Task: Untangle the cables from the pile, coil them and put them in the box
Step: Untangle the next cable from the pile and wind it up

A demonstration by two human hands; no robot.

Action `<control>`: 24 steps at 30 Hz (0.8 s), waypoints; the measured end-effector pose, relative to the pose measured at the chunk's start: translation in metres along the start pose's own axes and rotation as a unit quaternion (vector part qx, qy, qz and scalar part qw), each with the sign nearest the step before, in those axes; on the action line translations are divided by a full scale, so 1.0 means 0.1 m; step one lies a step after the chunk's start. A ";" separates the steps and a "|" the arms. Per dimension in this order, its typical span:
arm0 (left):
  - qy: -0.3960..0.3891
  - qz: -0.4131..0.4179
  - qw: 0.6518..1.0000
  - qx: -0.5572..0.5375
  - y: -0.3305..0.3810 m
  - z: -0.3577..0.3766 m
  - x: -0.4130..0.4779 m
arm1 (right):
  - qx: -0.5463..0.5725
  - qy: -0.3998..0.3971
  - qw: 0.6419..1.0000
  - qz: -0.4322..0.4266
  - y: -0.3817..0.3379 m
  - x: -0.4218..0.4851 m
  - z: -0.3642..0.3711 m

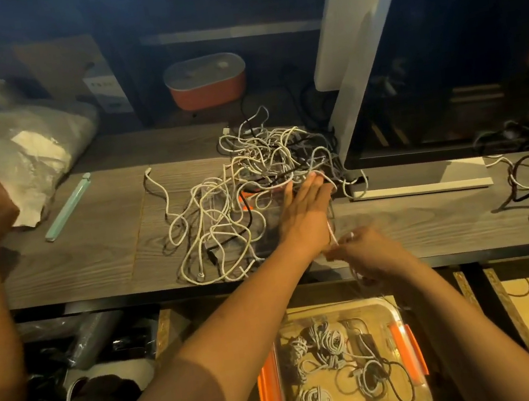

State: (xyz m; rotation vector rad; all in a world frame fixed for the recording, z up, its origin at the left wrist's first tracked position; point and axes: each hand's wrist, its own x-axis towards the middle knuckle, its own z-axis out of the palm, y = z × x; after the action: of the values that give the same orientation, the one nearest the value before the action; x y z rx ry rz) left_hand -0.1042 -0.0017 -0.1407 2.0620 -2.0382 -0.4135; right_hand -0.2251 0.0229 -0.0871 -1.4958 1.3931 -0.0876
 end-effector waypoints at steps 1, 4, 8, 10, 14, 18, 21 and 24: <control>-0.006 -0.005 1.000 -0.012 -0.01 -0.01 -0.01 | 0.002 0.004 1.000 -0.001 -0.02 0.00 0.00; -0.014 -0.043 0.998 -0.052 -0.08 -0.01 0.00 | 0.048 0.065 0.993 -0.089 -0.03 0.00 -0.04; 0.018 -0.047 0.990 -0.131 -0.10 0.05 0.03 | 0.152 0.110 0.964 -0.190 0.01 0.09 0.06; 0.010 -0.062 0.983 -0.171 -0.05 0.02 0.07 | 0.241 0.115 0.947 -0.180 0.00 0.12 0.12; -0.012 -0.088 0.963 -0.255 -0.07 -0.09 0.12 | 0.342 0.145 0.911 -0.180 -0.04 0.08 0.16; -0.021 -0.057 0.976 -0.208 -0.09 -0.15 0.15 | 0.343 0.156 0.901 -0.213 -0.09 0.01 0.08; -0.027 -0.086 0.978 -0.186 -0.10 -0.26 0.20 | 0.297 0.140 0.915 -0.234 -0.17 -0.03 0.08; -0.008 -0.081 0.990 -0.111 -0.11 -0.29 0.21 | 0.281 0.180 0.919 -0.209 -0.21 -0.02 0.00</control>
State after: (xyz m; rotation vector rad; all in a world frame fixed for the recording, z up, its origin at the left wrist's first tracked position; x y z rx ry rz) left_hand -0.0841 -0.0242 -0.1182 2.0976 -1.7486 -0.6554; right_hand -0.2115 0.0198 -0.0711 -1.2880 1.1586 -0.9932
